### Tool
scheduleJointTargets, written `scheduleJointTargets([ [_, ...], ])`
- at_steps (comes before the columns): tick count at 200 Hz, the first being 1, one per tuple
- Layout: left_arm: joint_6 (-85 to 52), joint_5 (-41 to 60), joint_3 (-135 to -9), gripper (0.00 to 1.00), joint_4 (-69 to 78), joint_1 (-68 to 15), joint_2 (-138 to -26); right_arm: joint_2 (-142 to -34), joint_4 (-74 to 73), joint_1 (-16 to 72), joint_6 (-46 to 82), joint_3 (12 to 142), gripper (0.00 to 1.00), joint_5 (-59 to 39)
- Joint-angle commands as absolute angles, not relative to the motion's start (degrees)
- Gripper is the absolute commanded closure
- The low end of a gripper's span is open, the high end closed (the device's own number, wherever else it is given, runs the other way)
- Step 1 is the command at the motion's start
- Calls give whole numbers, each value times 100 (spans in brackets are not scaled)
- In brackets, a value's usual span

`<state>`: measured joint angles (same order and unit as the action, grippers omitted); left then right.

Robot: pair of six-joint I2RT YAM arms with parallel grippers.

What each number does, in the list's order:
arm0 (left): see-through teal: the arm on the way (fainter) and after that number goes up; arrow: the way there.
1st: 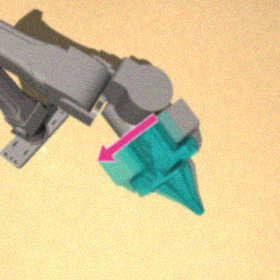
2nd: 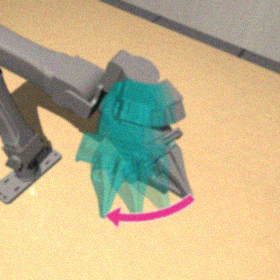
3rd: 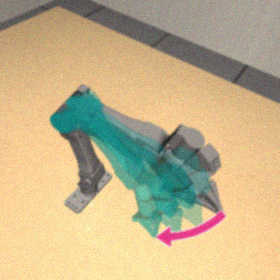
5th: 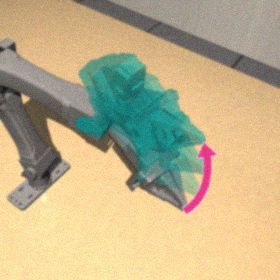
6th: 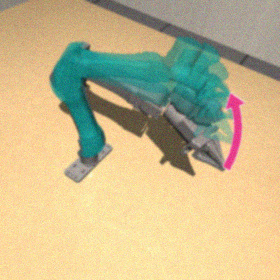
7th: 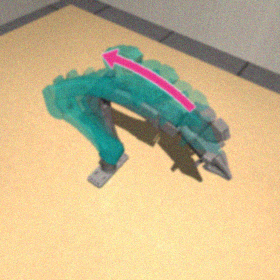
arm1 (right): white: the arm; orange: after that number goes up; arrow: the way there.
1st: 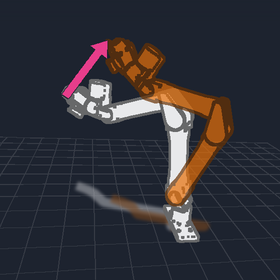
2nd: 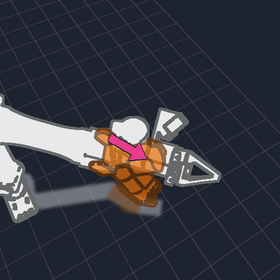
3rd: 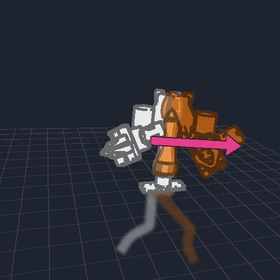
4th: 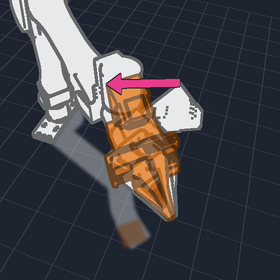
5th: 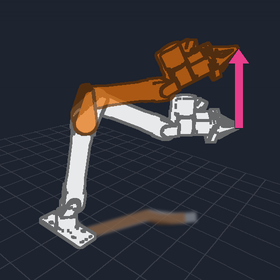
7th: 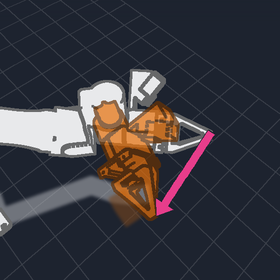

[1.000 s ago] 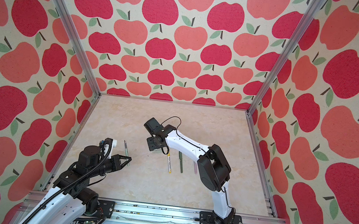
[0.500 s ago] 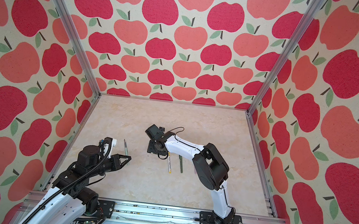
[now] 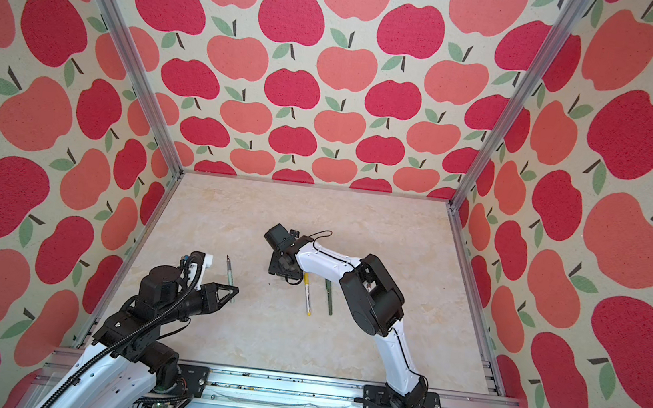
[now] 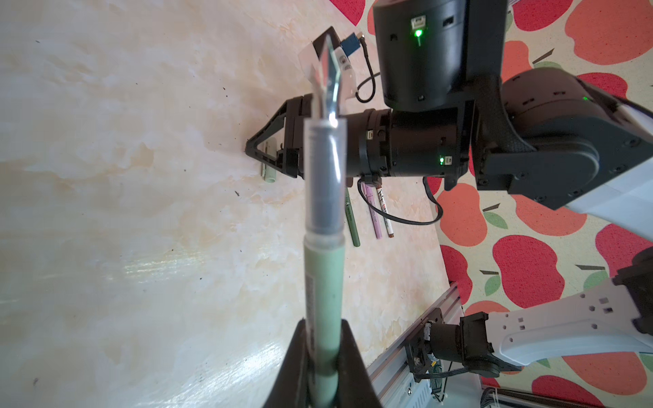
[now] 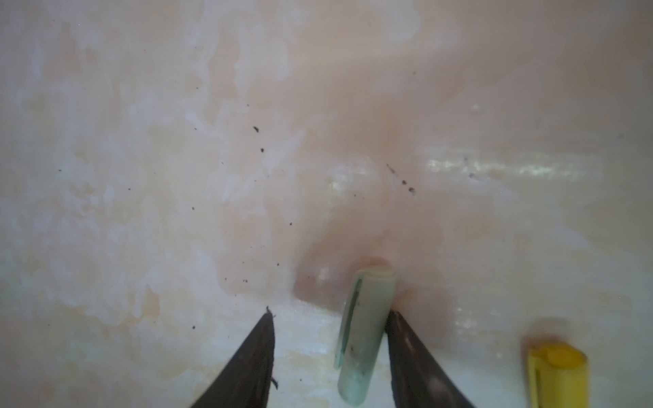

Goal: Insert the pens into the pen caps

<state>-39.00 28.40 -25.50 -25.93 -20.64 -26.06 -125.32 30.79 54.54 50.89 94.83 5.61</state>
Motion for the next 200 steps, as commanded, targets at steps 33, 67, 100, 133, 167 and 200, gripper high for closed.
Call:
scheduleJointTargets([
  [33, -3884, 3084, -2664, 100, -2875, -2065, -2468, -13322, 4093, 5602, 3867, 10250, 58, 1188],
  [67, -3885, 3130, -2680, 100, -2796, -2065, -2642, -13270, 4114, 5634, 3662, 10114, 62, 1189],
  [100, -3901, 3120, -2706, 100, -2740, -2074, -2716, -12943, 3925, 5629, 3495, 9646, 67, 1189],
  [133, -4024, 3241, -2622, 100, -2579, -2104, -2843, -12696, 3772, 5637, 3421, 9304, 79, 1126],
  [167, -4078, 3223, -2593, 100, -2532, -2231, -3010, -12538, 3604, 5660, 3358, 9113, 90, 1099],
  [200, -4105, 3116, -2610, 100, -2439, -2394, -3152, -12388, 3480, 5669, 3310, 9030, 94, 1081],
])
